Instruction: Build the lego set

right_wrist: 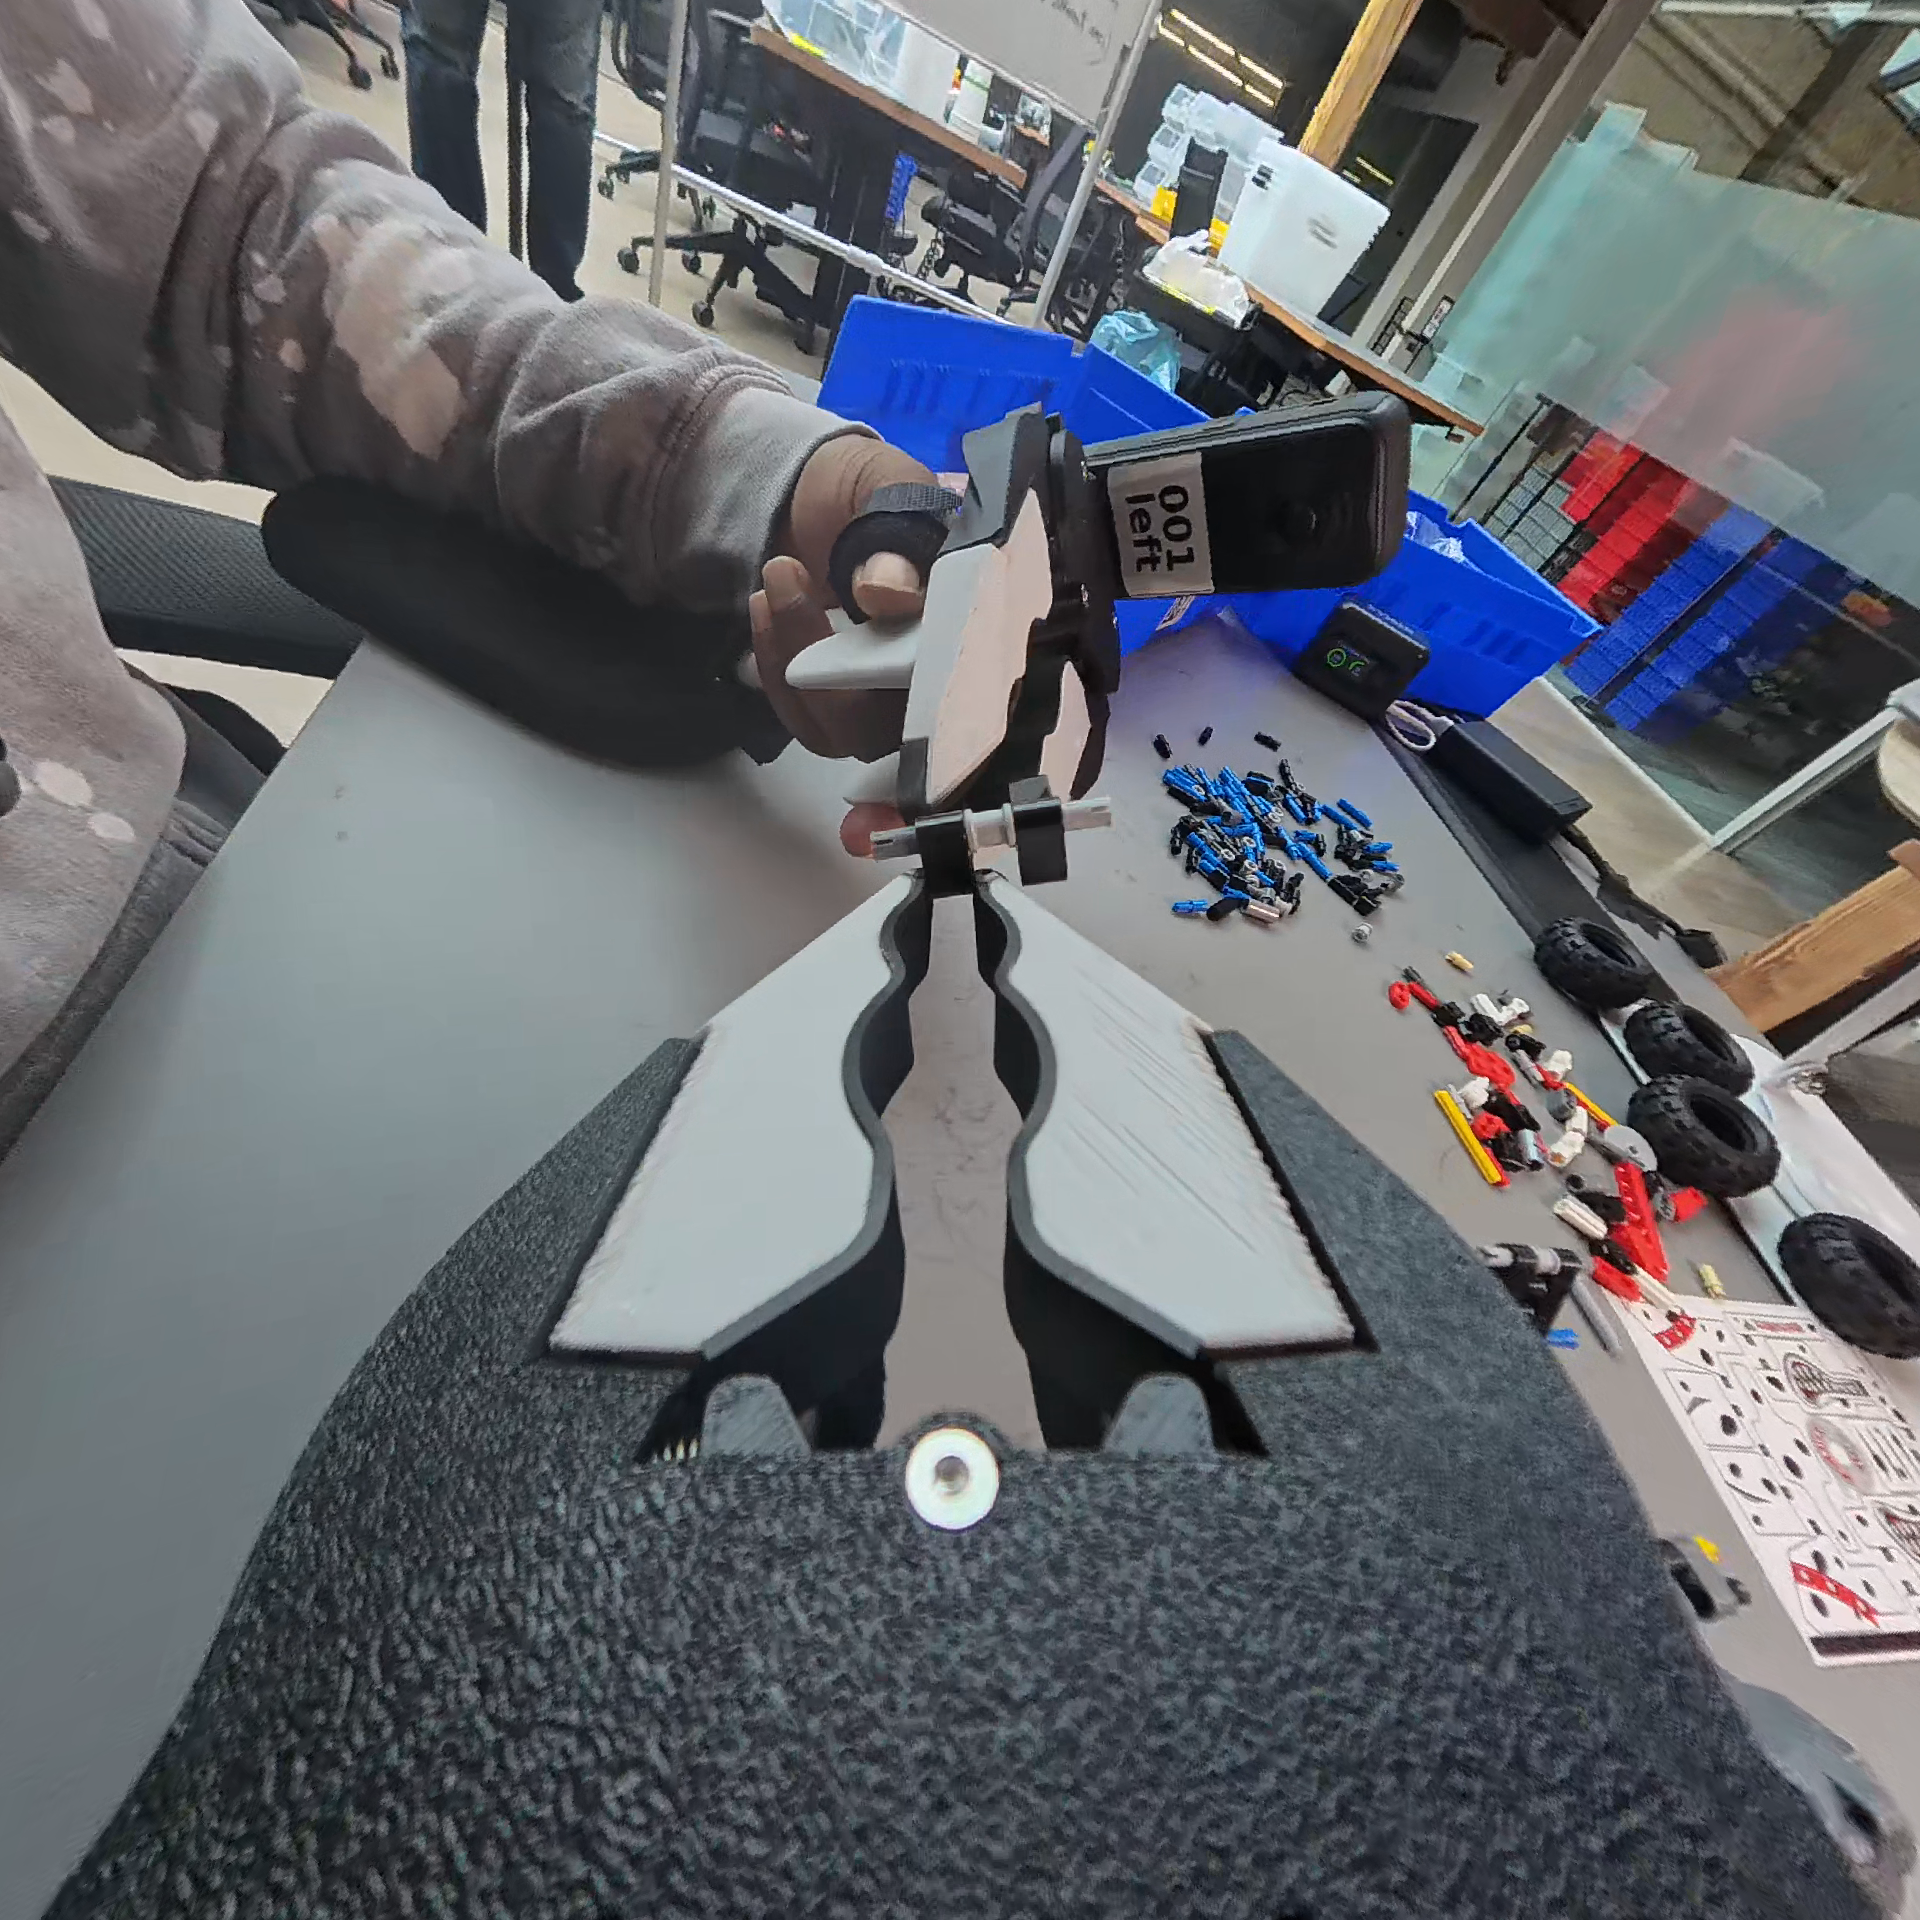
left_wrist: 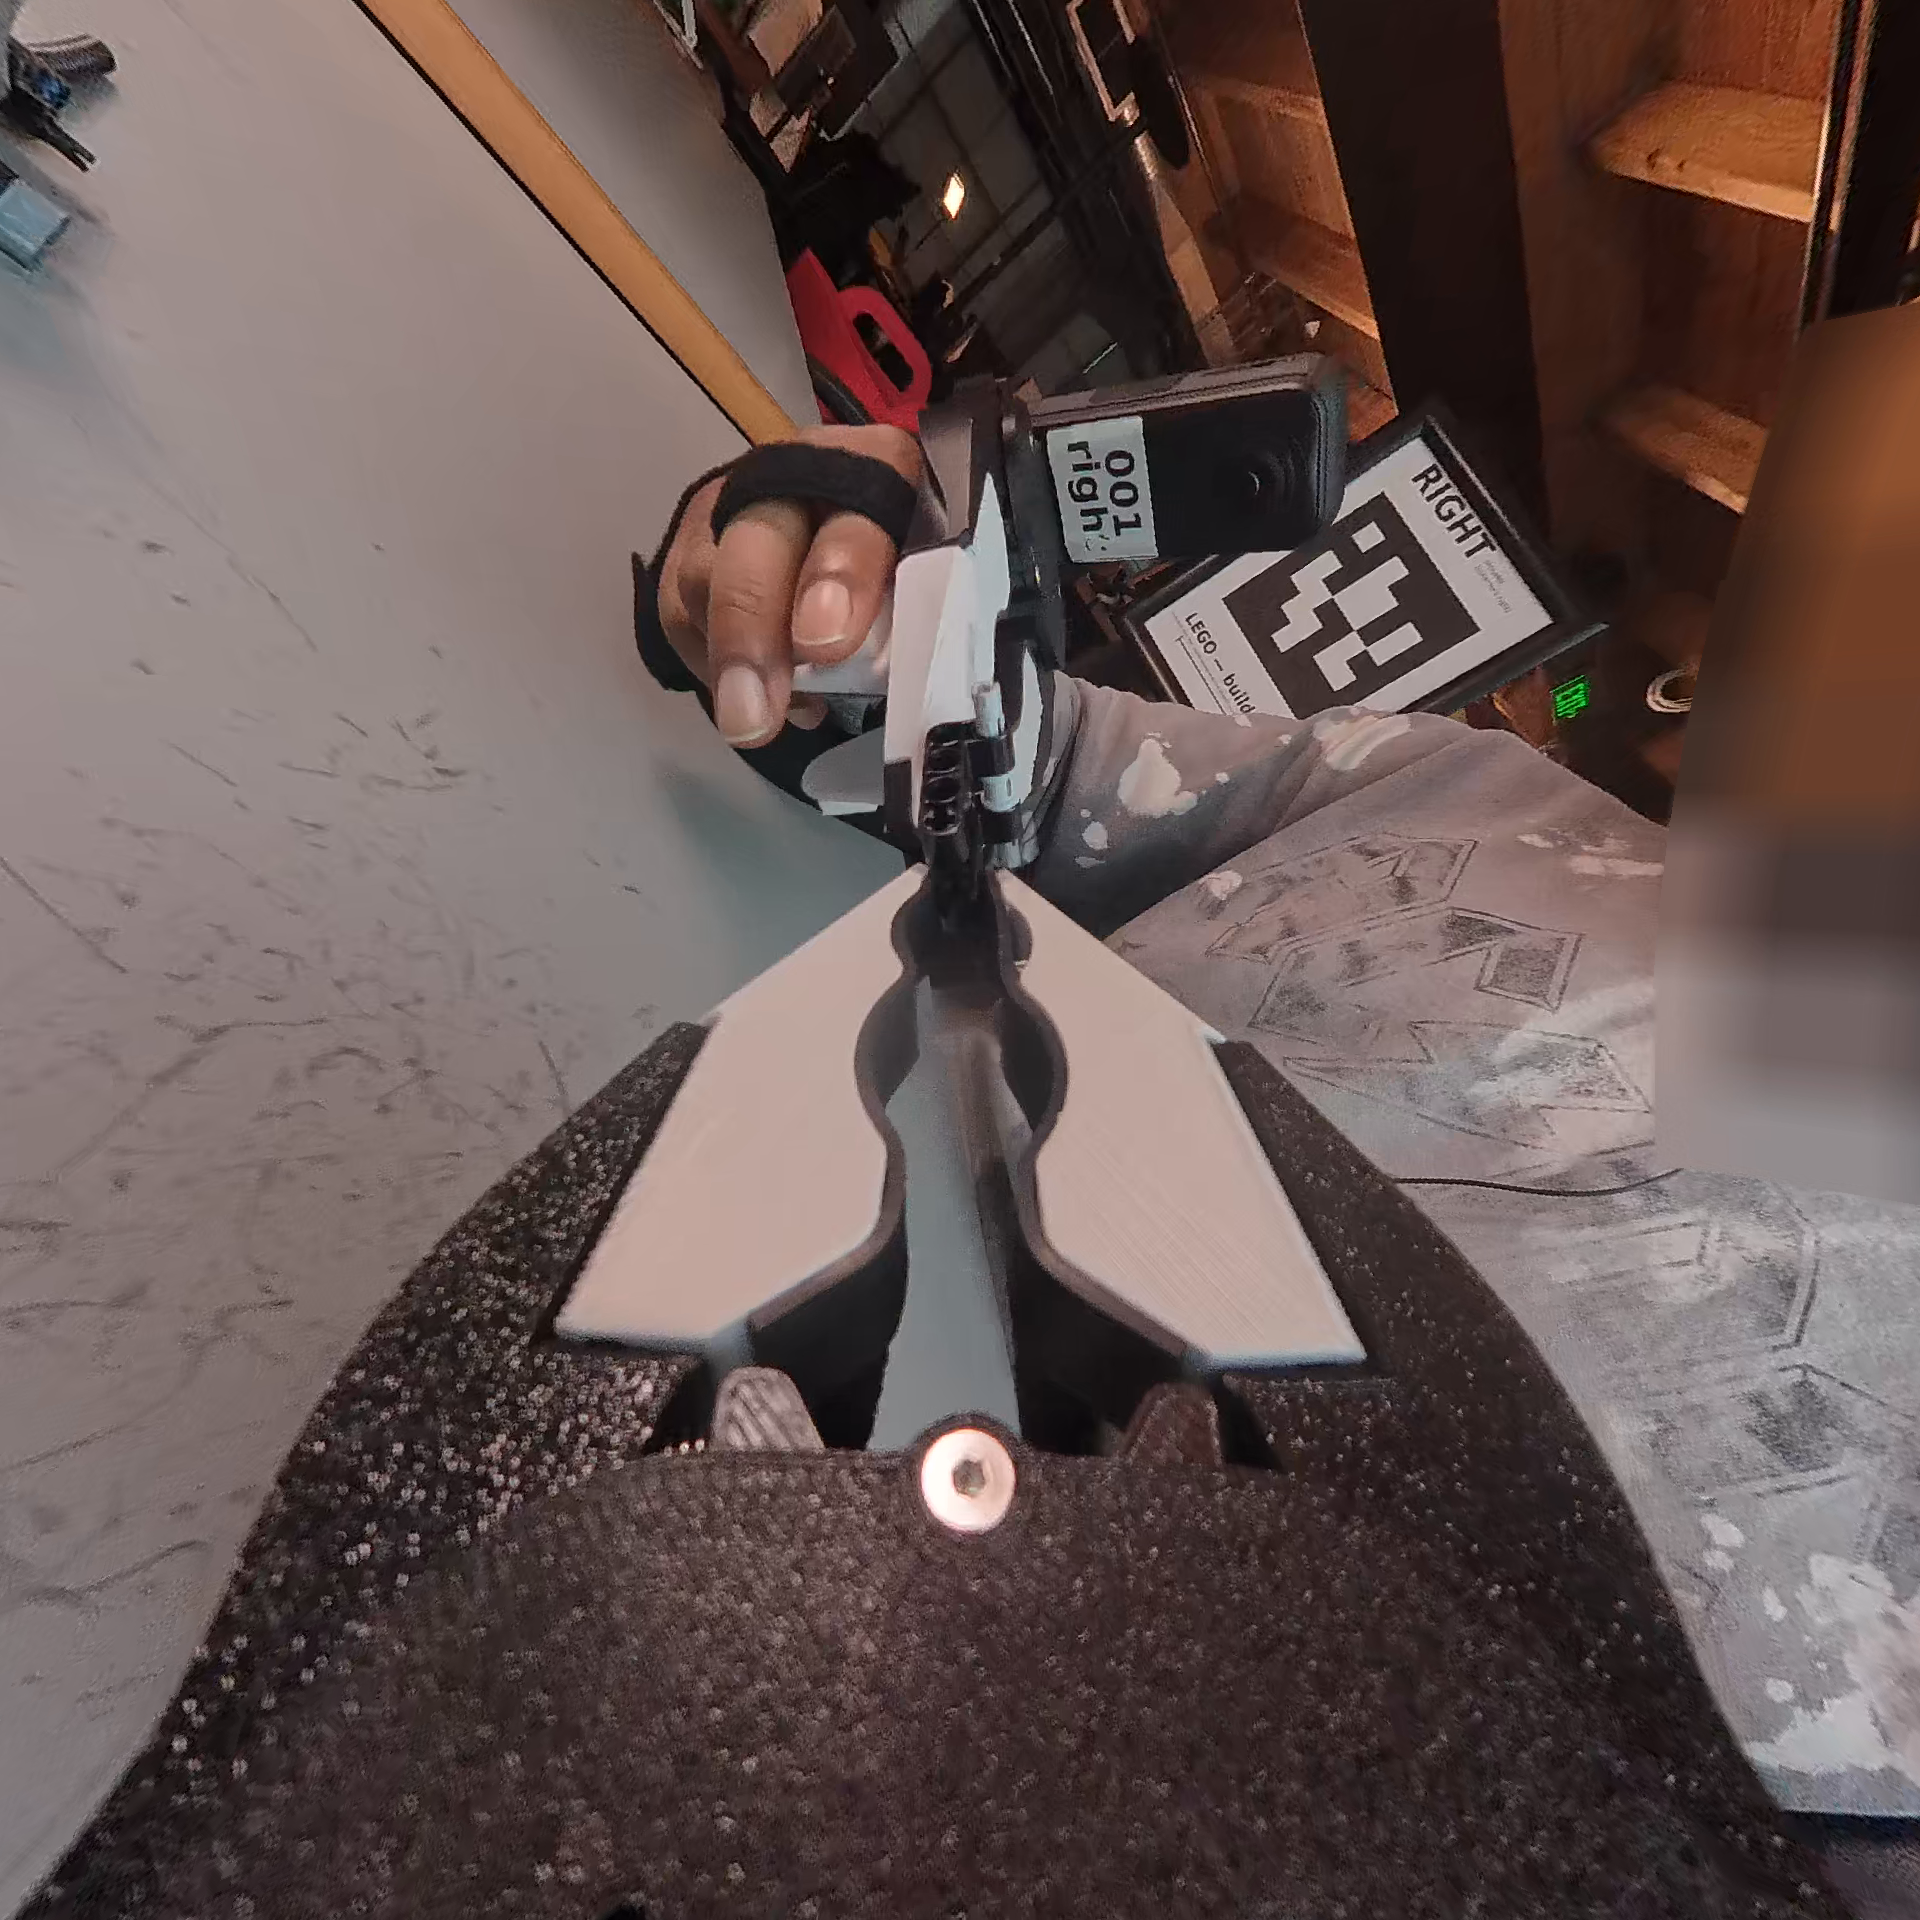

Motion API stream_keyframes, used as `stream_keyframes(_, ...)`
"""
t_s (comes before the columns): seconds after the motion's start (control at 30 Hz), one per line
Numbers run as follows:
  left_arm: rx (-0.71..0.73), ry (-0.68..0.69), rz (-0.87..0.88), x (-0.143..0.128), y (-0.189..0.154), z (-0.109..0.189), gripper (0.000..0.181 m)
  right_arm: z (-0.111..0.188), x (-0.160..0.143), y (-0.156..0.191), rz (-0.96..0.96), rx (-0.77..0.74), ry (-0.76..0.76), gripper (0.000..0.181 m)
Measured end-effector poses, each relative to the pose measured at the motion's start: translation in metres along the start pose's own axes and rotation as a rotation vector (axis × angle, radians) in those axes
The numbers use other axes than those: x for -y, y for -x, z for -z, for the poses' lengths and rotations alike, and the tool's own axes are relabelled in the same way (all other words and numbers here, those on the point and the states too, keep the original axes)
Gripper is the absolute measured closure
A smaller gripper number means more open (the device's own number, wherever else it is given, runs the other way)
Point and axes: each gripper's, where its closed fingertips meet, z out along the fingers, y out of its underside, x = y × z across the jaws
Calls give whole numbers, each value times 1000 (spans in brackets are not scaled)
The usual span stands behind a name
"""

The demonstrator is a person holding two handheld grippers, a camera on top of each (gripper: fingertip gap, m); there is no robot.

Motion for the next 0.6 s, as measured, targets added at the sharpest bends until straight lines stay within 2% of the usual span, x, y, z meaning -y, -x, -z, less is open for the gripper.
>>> stream_keyframes(0.07, 15, 5, 1, -1, 2, 0, 173, 0, -4, -3, 20, -26, 30, 170)
stream_keyframes(0.13, -1, 27, 11, -5, 1, 1, 173, 2, -6, -6, 18, -33, 47, 153)
stream_keyframes(0.2, -13, 72, 25, -13, 1, -1, 173, 4, -4, 0, 36, 8, 50, 144)
stream_keyframes(0.27, -12, 110, 39, -20, 3, -5, 173, 1, -5, 13, 81, 58, 71, 147)
stream_keyframes(0.3, -24, 133, 52, -24, 3, -7, 173, -1, -7, 17, 102, 70, 85, 155)
stream_keyframes(0.37, -31, 175, 55, -32, 3, -9, 173, -2, -10, 23, 142, 85, 93, 156)
stream_keyframes(0.5, 4, 96, 32, -19, 9, -6, 171, 0, -13, 8, 56, 24, 64, 156)
stream_keyframes(0.6, 102, -29, -75, 3, 16, 7, 157, 6, -4, -21, -138, -75, -53, 156)
